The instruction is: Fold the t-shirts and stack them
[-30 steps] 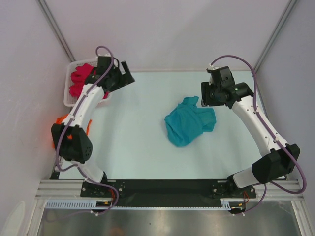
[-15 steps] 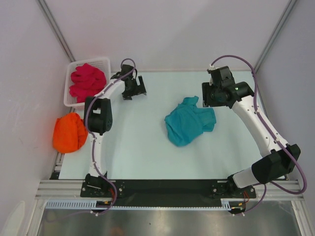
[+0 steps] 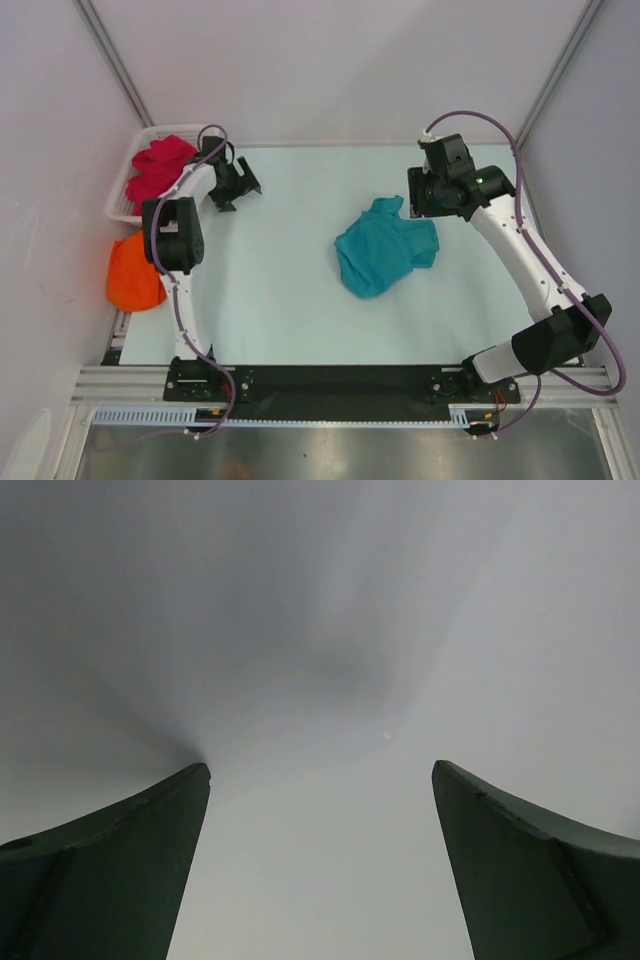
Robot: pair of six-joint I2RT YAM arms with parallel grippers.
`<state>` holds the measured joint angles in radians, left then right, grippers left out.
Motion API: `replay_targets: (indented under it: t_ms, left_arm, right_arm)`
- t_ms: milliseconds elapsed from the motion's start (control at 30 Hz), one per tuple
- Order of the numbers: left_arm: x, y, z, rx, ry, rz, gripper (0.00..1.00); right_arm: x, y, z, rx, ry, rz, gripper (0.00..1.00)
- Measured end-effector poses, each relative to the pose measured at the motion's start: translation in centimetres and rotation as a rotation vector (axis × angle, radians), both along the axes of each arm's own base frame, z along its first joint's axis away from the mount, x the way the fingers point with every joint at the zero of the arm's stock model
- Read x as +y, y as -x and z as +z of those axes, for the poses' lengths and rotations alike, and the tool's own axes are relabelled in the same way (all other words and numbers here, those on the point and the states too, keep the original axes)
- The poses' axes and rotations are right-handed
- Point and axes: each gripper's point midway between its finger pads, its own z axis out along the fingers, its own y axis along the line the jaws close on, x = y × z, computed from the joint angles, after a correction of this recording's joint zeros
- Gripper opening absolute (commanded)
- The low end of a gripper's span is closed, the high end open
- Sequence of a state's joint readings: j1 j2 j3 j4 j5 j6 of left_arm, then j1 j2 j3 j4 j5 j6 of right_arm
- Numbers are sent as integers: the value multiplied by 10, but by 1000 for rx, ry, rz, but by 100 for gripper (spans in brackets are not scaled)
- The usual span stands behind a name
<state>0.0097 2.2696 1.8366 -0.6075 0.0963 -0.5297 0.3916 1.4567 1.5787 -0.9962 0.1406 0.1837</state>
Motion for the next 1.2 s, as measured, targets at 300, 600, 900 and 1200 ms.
replay_targets:
  t_ms: [300,600,900,1200]
  left_arm:
    - [-17,4,13,-33,93,-54,100]
    - [-173,29,121,-318,212,-509,100]
    - [-295,180,120,-298,379,-908,100]
    - [-259,225,42,-106,289,-842,100]
  right_arm:
    - [19,6,-3,10,9,30,53]
    - [27,-7,-34,35,-33,30,56]
    - [26,-33,-153,256,-51,-23,55]
    - [42,-54,-208,328,-81,-3,23]
